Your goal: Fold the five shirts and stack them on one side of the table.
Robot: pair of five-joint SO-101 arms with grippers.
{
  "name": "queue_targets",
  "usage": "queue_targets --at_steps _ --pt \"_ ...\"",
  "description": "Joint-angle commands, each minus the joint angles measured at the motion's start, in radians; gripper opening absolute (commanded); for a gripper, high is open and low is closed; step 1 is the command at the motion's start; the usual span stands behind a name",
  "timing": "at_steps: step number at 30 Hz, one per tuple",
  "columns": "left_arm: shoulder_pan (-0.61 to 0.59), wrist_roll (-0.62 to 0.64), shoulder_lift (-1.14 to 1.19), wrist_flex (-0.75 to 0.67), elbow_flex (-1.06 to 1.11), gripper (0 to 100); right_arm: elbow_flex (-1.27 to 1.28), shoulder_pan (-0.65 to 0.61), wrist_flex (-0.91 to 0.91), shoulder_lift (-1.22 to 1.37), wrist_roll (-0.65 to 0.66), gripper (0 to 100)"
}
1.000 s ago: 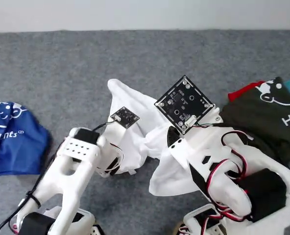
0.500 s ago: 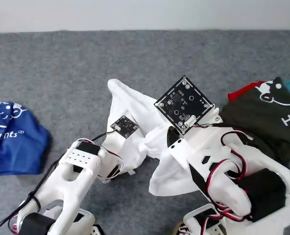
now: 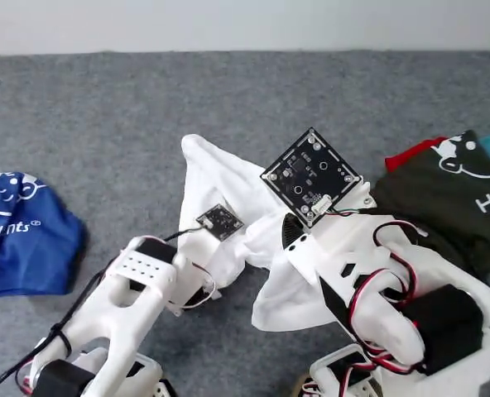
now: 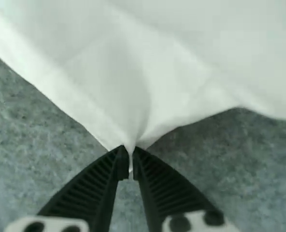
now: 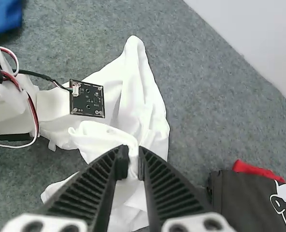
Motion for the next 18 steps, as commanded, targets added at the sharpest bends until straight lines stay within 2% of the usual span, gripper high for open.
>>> queue_targets --at_steps 1,5,10,14,18 --pt "0.005 -0.011 -0.025 0.167 -0.189 1 0.002 0.022 0.030 -0.010 0.005 0.9" --pt "0.005 -0.012 -0.025 0.394 -0.466 1 0.002 0.156 0.030 -0.010 0.003 0.9" --pt "0.002 -0.012 -0.025 0.585 -0.797 1 0.002 0.449 0.030 -0.002 -0.018 0.9" --pt "-0.066 -0.003 -0.037 0.588 -0.972 1 0.000 0.690 0.028 -0.010 -0.092 0.9" --pt "-0.129 0.044 -0.084 0.588 -1.106 1 -0.005 0.763 -0.002 -0.018 -0.104 0.9"
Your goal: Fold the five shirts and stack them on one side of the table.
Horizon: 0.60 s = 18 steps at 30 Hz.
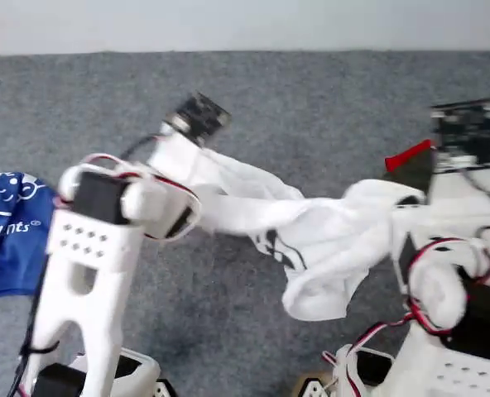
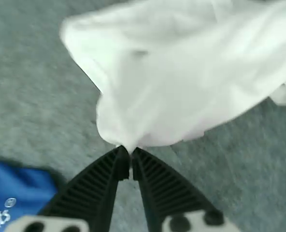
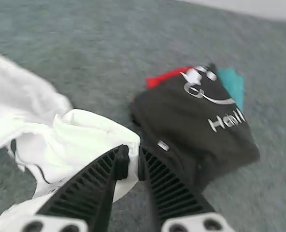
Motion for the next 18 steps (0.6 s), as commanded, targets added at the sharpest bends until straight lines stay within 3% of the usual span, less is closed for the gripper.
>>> queue_targets --at_steps 1,11,18 --pt "-0.044 0.038 -0.072 0.018 -0.142 1 -0.005 0.044 -0.016 -0.024 -0.020 0.9" --pt "-0.041 0.040 -0.301 0.017 -0.420 1 -0.006 -0.073 -0.300 -0.282 -0.012 0.9" --pt "-0.049 0.038 -0.373 0.017 -0.510 1 -0.011 -0.027 -0.553 -0.470 -0.012 0.9"
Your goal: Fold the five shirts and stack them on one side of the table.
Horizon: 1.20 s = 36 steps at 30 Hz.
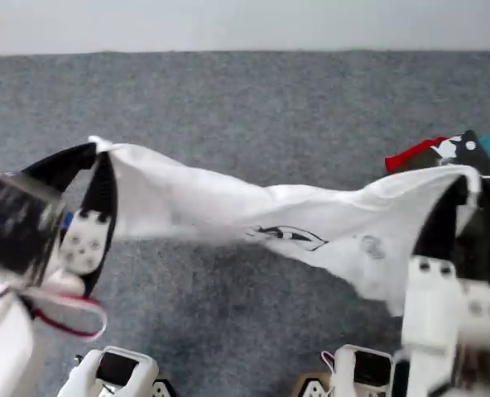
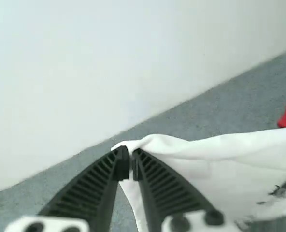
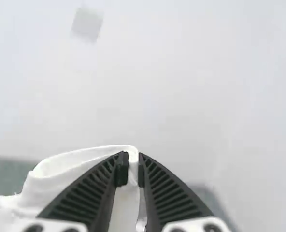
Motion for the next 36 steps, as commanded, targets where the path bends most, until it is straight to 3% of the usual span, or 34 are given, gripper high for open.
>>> queue_targets --at_steps 1,5,18,31,36 --pt "-0.009 0.012 -0.018 0.017 -0.025 1 -0.021 0.062 -0.139 -0.039 -0.008 0.9" --pt "-0.009 0.012 -0.043 0.017 -0.025 1 -0.101 0.136 -0.203 -0.007 -0.008 0.9" --pt "-0.009 0.012 -0.060 0.017 -0.022 1 -0.404 0.143 -0.205 0.160 0.005 0.9" --pt "-0.012 0.014 -0.052 0.018 -0.019 1 -0.417 0.137 -0.122 0.300 0.035 0.9" --pt "-0.012 0.008 -0.052 0.017 0.085 1 -0.417 0.107 -0.071 0.406 0.035 0.9"
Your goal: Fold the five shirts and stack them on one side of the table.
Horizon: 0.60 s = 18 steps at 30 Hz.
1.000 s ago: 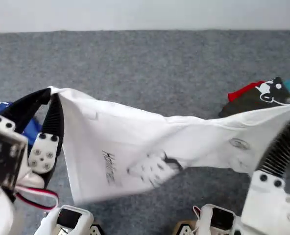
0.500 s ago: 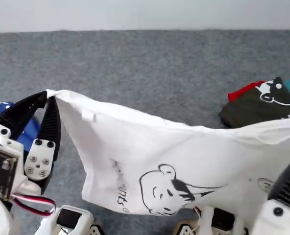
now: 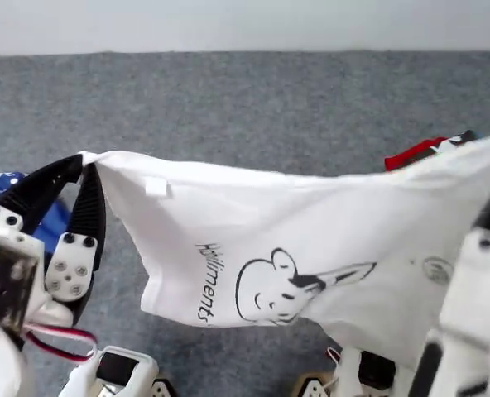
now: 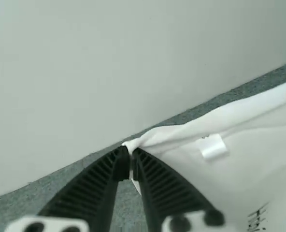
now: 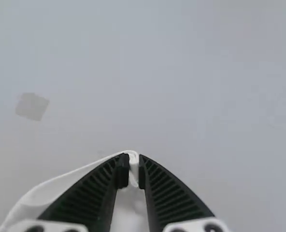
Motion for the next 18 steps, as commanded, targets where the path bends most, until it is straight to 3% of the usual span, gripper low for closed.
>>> queue_targets --at_steps 1,8,13,18 --pt "-0.011 0.008 0.006 0.014 0.076 1 -0.009 -0.054 0.038 0.104 0.012 0.9" --pt "-0.037 0.006 0.008 -0.118 0.317 1 -0.008 -0.229 0.096 0.344 0.066 0.9" --pt "-0.180 0.006 0.009 -0.342 0.522 1 -0.008 -0.285 0.073 0.607 0.066 0.9" --pt "-0.198 0.005 0.066 -0.554 0.693 1 -0.012 -0.298 -0.076 0.863 0.068 0.9"
